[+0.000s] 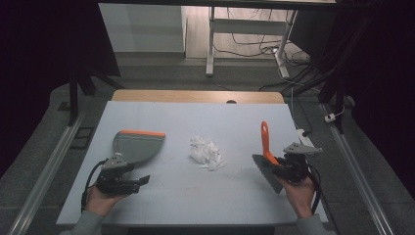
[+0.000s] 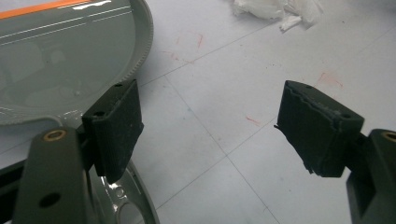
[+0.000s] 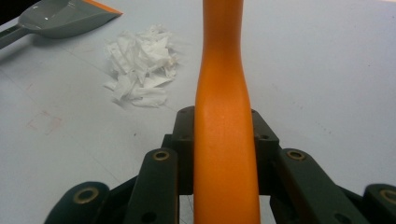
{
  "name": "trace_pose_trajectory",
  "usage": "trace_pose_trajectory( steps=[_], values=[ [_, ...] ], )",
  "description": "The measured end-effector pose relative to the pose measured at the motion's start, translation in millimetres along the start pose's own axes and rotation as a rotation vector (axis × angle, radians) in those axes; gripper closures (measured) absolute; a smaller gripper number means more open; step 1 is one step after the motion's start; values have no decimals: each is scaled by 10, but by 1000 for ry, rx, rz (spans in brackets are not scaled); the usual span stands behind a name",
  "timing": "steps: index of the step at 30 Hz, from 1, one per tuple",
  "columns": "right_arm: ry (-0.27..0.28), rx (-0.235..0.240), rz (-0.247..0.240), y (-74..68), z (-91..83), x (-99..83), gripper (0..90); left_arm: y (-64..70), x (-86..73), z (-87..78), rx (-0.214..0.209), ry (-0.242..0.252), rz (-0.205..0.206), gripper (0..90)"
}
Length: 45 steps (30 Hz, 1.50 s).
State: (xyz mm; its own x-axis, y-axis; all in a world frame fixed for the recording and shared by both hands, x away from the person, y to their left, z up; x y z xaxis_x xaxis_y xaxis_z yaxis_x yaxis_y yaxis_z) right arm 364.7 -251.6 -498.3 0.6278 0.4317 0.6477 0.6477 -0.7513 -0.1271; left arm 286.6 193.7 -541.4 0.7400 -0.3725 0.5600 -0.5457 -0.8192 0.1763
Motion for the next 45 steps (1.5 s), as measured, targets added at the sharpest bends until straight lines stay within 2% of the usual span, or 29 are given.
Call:
trace_pose_trajectory(
  steps=[30, 40, 45],
  values=[
    [0, -8, -8, -13, 1, -3, 701, 7, 29, -35, 0, -3, -2, 231],
    [-2, -7, -8, -24, 4, -5, 702, -37, 151, -205, 57, -28, -34, 232],
    [1, -5, -6, -27, 1, -3, 701, -158, 188, -294, 108, -61, -90, 226]
  ],
)
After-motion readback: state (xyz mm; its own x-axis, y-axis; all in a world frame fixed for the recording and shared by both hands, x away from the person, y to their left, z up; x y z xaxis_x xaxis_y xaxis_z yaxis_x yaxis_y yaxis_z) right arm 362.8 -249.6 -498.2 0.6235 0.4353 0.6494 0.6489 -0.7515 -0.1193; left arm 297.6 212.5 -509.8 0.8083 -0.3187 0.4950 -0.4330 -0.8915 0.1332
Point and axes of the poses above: each handheld gripper's, and its own axes: z roughly forward along the jaws, x roughly out of its top, y roughly to its right, the point moved 7 cm from there along z, roughly forward along the jaws, and after that the axes turned 13 degrees about -y, right-handed, at the moved point
